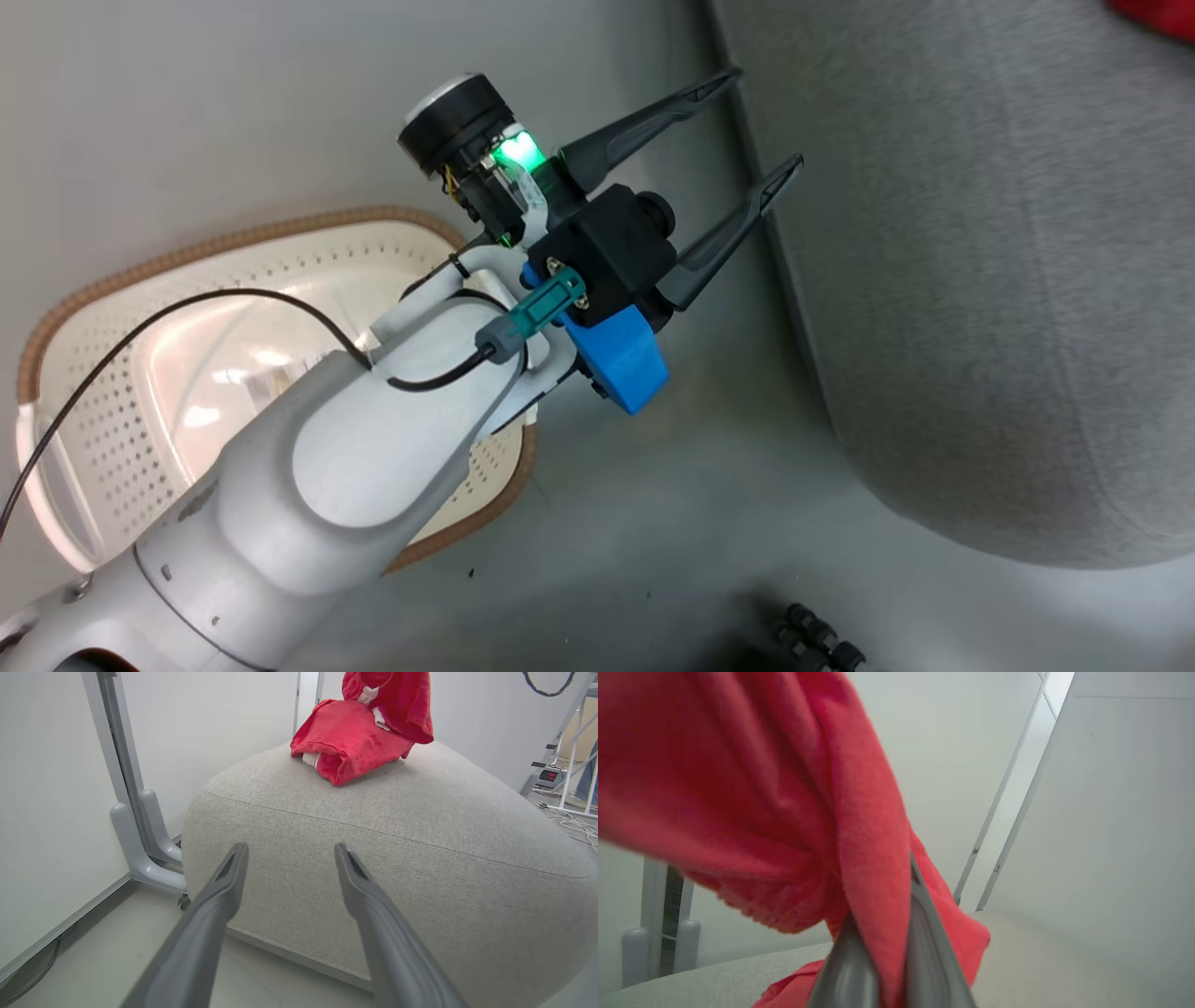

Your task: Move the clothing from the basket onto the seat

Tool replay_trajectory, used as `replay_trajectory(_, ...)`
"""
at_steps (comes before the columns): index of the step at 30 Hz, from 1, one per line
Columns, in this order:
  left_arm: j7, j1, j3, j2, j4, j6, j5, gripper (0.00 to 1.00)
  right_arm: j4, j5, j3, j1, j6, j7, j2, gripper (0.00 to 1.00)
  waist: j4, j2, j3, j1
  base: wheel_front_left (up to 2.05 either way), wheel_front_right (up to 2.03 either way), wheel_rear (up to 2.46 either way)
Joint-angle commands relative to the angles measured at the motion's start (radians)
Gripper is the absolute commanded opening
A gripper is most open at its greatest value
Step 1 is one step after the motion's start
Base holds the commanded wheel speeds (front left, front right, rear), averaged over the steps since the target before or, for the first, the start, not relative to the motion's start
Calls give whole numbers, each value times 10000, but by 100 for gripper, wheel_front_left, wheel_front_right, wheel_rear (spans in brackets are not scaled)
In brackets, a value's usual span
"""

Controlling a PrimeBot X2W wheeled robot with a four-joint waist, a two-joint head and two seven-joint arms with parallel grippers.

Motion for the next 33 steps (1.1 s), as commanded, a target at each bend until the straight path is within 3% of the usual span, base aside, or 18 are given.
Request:
replay_trajectory(1,-12,-177,-4,77,-76,-36,39,100,412,-160,144,-308,-7,-5,-106,0,313,-1,660,-2,0,0,0)
replay_trajectory(8,-63,-255,-42,205,-96,4,49,100,2240,-533,263,-352,-9,-5,236,0,364,-1,933,-2,0,0,0)
replay_trajectory(15,-59,-292,-39,308,-45,64,-36,100,3041,-558,460,-80,-9,-5,597,0,327,-1,905,-2,0,0,0)
replay_trajectory(16,-64,-282,-41,317,-32,79,-51,100,3103,-536,498,-42,-9,-5,635,5,311,-1,866,-2,0,0,0)
replay_trajectory(17,-75,-279,-50,319,-19,84,-53,100,3053,-526,503,-37,-9,-5,635,48,301,-1,823,-2,0,0,0)
replay_trajectory(18,-112,-260,-59,307,-6,96,-60,100,2955,-499,477,8,-9,-5,658,100,300,-1,753,-2,0,0,0)
replay_trajectory(33,-942,871,160,-15,618,490,-671,100,841,-488,906,3467,-9,-5,1566,100,484,-1,-1525,-2,0,0,0)
